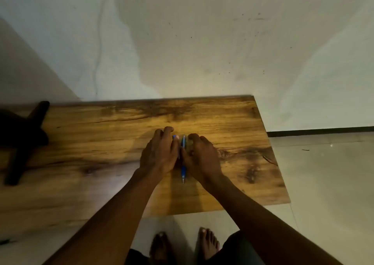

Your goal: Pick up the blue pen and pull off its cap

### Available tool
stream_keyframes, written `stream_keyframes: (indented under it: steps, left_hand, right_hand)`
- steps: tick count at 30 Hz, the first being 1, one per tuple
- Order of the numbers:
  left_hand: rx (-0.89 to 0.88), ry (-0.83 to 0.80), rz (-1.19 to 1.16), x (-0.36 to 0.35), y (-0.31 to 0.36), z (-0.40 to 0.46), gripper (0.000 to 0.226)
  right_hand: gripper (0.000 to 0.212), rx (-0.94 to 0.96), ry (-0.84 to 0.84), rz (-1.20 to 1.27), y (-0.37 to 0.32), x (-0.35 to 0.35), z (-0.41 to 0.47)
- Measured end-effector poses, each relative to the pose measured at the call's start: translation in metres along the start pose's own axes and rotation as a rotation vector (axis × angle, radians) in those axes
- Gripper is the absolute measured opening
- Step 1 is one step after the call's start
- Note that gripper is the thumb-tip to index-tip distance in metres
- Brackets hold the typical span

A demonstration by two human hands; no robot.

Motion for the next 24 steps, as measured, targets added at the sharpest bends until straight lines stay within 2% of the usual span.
stream_keyframes:
  steps: [5,9,12,14,16,20,24]
  left_hand:
    - [0.006,0.093,-0.081,0.001,-0.005,-0.002,0.040]
    - [0.025,0.143,-0.190,0.006,-0.016,-0.016,0.040]
    - [0.030,0.100,-0.310,0.004,-0.016,-0.036,0.036]
    - [0.029,0.060,-0.401,0.001,-0.013,-0.048,0.030]
    - [0.016,0.067,-0.446,0.000,-0.008,-0.058,0.026]
    - [0.017,-0.047,-0.529,-0.003,0.012,-0.072,0.035]
    - [0.009,-0.164,-0.721,-0.004,0.031,-0.077,0.043]
  right_hand:
    - [0.021,-0.088,0.048,0.044,0.004,-0.011,0.010]
    - [0.024,-0.186,0.115,0.150,0.007,-0.010,0.008]
    - [0.031,-0.268,0.129,0.282,0.010,0.000,0.002]
    - [0.023,-0.286,0.124,0.297,0.009,0.009,-0.003]
    - [0.029,-0.283,0.155,0.339,0.009,0.016,-0.006]
    - [0.019,-0.195,0.131,0.527,0.008,0.024,-0.019]
    - [0.014,-0.164,0.117,0.763,0.004,0.036,-0.030]
Point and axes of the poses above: each hand's wrist, its own z-axis towards the middle knuckle, its own x-axis out of the back of the hand, y = z × x, the point moved 6 cm from there along z, towards the middle knuckle, and after that the axes turned 7 degrees about x, right-handed, at the moved point
